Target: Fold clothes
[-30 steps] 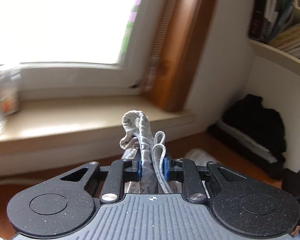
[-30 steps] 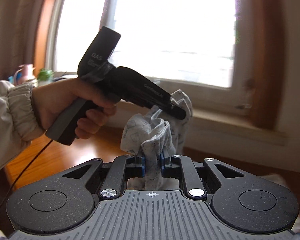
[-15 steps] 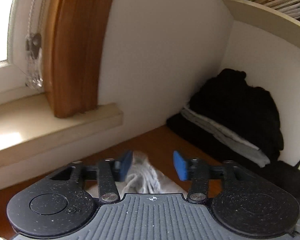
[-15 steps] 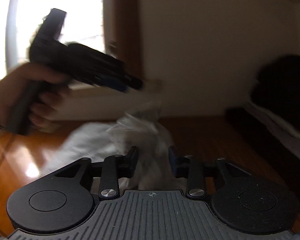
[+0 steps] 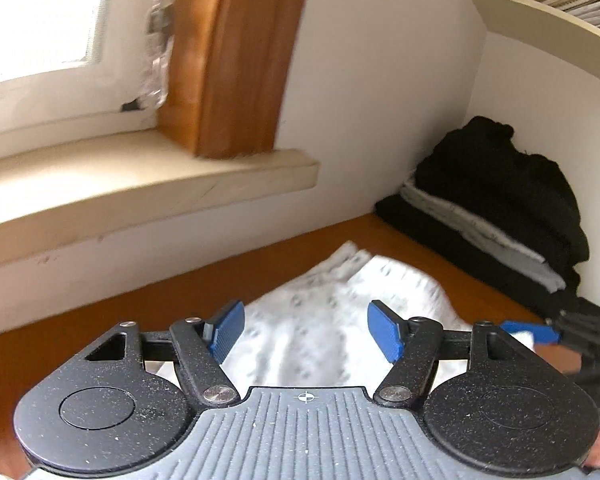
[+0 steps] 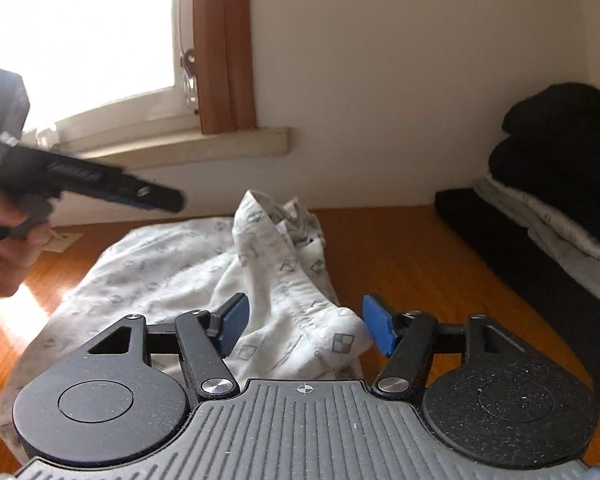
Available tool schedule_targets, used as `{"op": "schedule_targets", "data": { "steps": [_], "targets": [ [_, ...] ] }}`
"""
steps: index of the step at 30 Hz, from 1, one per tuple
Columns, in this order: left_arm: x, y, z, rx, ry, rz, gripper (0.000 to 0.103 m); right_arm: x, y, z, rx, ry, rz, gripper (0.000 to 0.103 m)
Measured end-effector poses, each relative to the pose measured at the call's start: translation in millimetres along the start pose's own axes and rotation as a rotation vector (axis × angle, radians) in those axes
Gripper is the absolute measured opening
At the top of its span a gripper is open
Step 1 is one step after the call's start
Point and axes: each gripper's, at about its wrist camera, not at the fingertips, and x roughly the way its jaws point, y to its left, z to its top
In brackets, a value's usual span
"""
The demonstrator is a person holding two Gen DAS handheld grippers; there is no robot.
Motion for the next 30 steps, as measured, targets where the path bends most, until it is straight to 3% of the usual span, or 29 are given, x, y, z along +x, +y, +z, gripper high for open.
{"op": "schedule_targets", "data": {
  "steps": [1, 2, 6, 12, 14, 16, 18, 22, 25, 30],
  "targets": [
    [-1, 3, -3, 0.005, -0.004, 0.006, 0.071, -1, 0, 1, 0.008, 0.008, 0.013, 0.024],
    [-2, 5, -7, 0.017, -0.005, 0.013, 0.071, -4, -4, 4, 0.024, 0.009, 0.031, 0.012],
    [-10, 13, -20, 0.064, -0.02, 0.021, 0.071, -34, -25, 10, 0.024, -0.005, -0.016, 0.007],
    [-16, 31, -34, 0.041, -0.046, -0.055, 0.072, -51, -42, 12, 0.05, 0.054, -0.126, 0.01],
    [-17, 34, -34, 0.042, -0.037, -0.071, 0.072, -49, -39, 18, 0.051, 0.053, -0.137, 0.016],
    [-19, 34, -35, 0.055, -0.029, -0.087, 0.072, -42, -29, 27, 0.028, 0.047, -0.122, 0.031],
    [-19, 34, -38, 0.074, -0.022, -0.083, 0.072, -28, -17, 37, -0.004, 0.054, -0.097, 0.042],
    [-17, 38, -41, 0.077, -0.002, -0.075, 0.071, 11, 5, 54, -0.049, 0.101, -0.057, 0.043],
    [-15, 43, -42, 0.067, 0.013, -0.071, 0.071, 39, 16, 69, -0.095, 0.137, -0.077, 0.046],
    [-16, 47, -41, 0.07, 0.018, -0.054, 0.072, 86, 10, 93, -0.033, 0.225, -0.043, 0.05]
  ]
}}
